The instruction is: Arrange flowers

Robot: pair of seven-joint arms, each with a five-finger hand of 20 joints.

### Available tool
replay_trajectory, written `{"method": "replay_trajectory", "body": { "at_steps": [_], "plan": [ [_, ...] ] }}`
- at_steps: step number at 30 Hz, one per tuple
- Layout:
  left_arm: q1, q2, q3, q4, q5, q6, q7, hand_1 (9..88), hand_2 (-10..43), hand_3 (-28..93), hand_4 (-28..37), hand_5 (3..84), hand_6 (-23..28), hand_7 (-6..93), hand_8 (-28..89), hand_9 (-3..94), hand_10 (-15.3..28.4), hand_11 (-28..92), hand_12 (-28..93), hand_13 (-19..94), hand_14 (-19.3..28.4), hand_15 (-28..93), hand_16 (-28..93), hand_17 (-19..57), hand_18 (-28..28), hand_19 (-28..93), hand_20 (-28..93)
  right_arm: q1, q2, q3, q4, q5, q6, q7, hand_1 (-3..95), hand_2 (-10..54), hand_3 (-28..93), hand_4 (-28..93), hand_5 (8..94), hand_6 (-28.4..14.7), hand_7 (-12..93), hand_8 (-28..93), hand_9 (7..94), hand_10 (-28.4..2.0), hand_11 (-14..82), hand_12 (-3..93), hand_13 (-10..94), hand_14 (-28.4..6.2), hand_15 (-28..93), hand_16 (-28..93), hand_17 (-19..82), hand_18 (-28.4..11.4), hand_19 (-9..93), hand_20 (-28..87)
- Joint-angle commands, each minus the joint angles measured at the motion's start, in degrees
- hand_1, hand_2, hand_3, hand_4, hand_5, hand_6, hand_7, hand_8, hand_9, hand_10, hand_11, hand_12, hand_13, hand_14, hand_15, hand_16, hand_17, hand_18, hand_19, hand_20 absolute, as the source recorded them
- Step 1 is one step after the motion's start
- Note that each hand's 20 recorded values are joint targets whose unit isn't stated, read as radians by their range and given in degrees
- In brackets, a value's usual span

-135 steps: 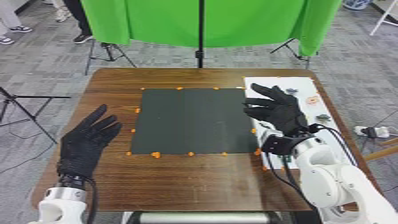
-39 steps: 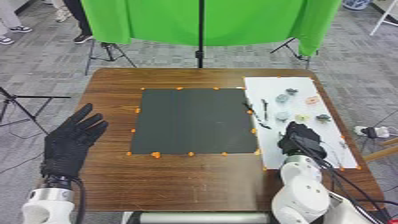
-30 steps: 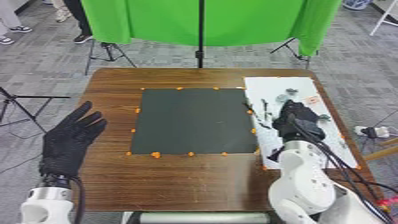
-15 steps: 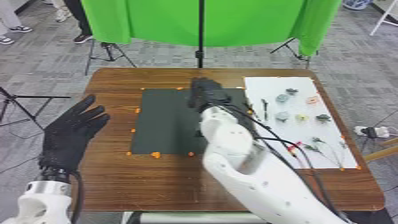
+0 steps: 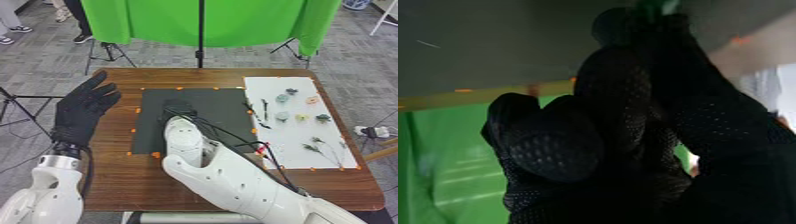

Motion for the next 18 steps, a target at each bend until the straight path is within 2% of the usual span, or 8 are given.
{"method": "replay_trajectory", "body": {
  "at_steps": [1, 4, 5, 6, 8, 10, 14, 18],
  "plan": [
    [-1.08, -0.15, 0.97, 1.01, 0.48, -1.31, -0.49, 25.3, 6.7, 80, -22.5, 41.0, 10.6, 12.2, -9, 37.1, 20.7, 28, 11, 26, 27.4, 54, -9, -9.8, 25.2, 53, 13, 0.05, -1.56, -0.27, -0.39, 0.3, -2.87, 0.58, 52.6, -9.5, 72, -28, 86.7, -3.9, 34, 11, 88.5, -11.5, 59.1, 23.3, 88, -8.2, 76, 18, 50, -25.7, 93, 51],
    [-0.87, 0.27, 1.43, 0.98, 0.19, -1.29, 0.58, 25.3, 6.7, 80, -22.4, 41.0, 10.6, 12.2, -9, 37.2, 20.7, 27, 11, 26, 27.4, 54, -9, -9.7, 25.2, 53, 13, -0.1, -1.27, -1.74, -1.12, 0.36, -2.41, 0.47, 51.0, -9.5, 72, -28, 87.5, -3.6, 34, 10, 88.9, -11.5, 60.0, 23.5, 88, -8.9, 77, 18, 50, -25.9, 93, 52],
    [-1.03, 0.94, 1.91, 1.25, -0.13, -1.24, 2.0, 25.3, 6.7, 80, -22.4, 40.9, 10.6, 12.2, -9, 37.2, 20.7, 28, 11, 26, 27.3, 54, -9, -9.8, 25.2, 53, 13, 0.96, -0.78, -3.1, -1.3, 1.5, -1.61, 0.74, 50.5, -9.5, 72, -28, 87.9, -3.6, 33, 10, 89.2, -11.4, 60.0, 23.4, 88, -8.9, 77, 18, 50, -26.0, 93, 52],
    [-0.39, 1.29, 1.76, 0.9, -0.33, -0.9, 2.57, 25.4, 6.7, 80, -22.4, 40.9, 10.6, 12.2, -9, 37.2, 20.7, 28, 11, 26, 27.3, 54, -9, -9.8, 25.2, 53, 13, 0.69, -0.78, -3.25, -1.88, 1.85, -1.92, 0.56, 50.2, -9.5, 73, -28, 88.3, -3.6, 32, 9, 89.3, -11.4, 60.0, 23.5, 88, -8.9, 78, 18, 50, -26.0, 93, 53],
    [-0.05, 2.95, 2.17, 0.89, -1.18, -0.4, 5.14, 25.4, 6.7, 80, -22.4, 40.9, 10.6, 12.2, -9, 37.2, 20.7, 28, 11, 26, 27.3, 54, -9, -9.8, 25.2, 53, 13, 2.06, -0.2, -5.27, -2.65, 2.94, -0.66, 0.89, 48.7, -9.5, 74, -28, 89.5, -3.5, 31, 8, 90.1, -11.4, 59.6, 23.3, 88, -9.1, 78, 18, 51, -26.1, 93, 53],
    [0.26, 3.81, 2.57, 0.92, -1.88, -0.09, 6.54, 25.4, 6.7, 80, -22.4, 40.9, 10.6, 12.3, -9, 37.2, 20.7, 28, 11, 26, 27.3, 54, -9, -9.8, 25.2, 53, 13, 2.72, 0.24, -6.5, -3.13, 3.95, 1.62, 0.97, 47.5, -8.9, 74, -28, 90.5, -3.2, 29, 7, 90.7, -11.4, 59.0, 23.3, 88, -9.3, 78, 18, 51, -26.3, 93, 54],
    [-0.37, 3.22, 2.67, 1.21, -1.34, -0.75, 5.7, 25.4, 6.7, 80, -22.4, 41.1, 10.7, 12.2, -9, 37.2, 20.6, 28, 11, 26, 27.3, 54, -9, -9.7, 25.2, 53, 13, 3.2, 0.26, -6.87, -3.09, 3.71, 2.36, 1.22, 44.2, -4.7, 75, -28, 92.6, -2.0, 26, -4, 91.6, -11.3, 57.8, 23.8, 89, -9.5, 77, 19, 51, -26.6, 93, 54],
    [-1.0, 2.03, 2.57, 1.44, -0.66, -1.54, 3.76, 25.3, 6.7, 80, -22.3, 41.2, 10.7, 12.2, -9, 37.2, 20.7, 28, 11, 26, 27.4, 54, -9, -9.8, 25.2, 53, 13, 2.69, 0.05, -5.86, -2.46, 2.93, 2.31, 1.42, 41.9, -3.2, 75, -28, 92.1, -1.7, 24, -10, 91.6, -11.6, 56.1, 23.9, 88, -9.6, 76, 19, 50, -26.7, 93, 53]
  ]
}}
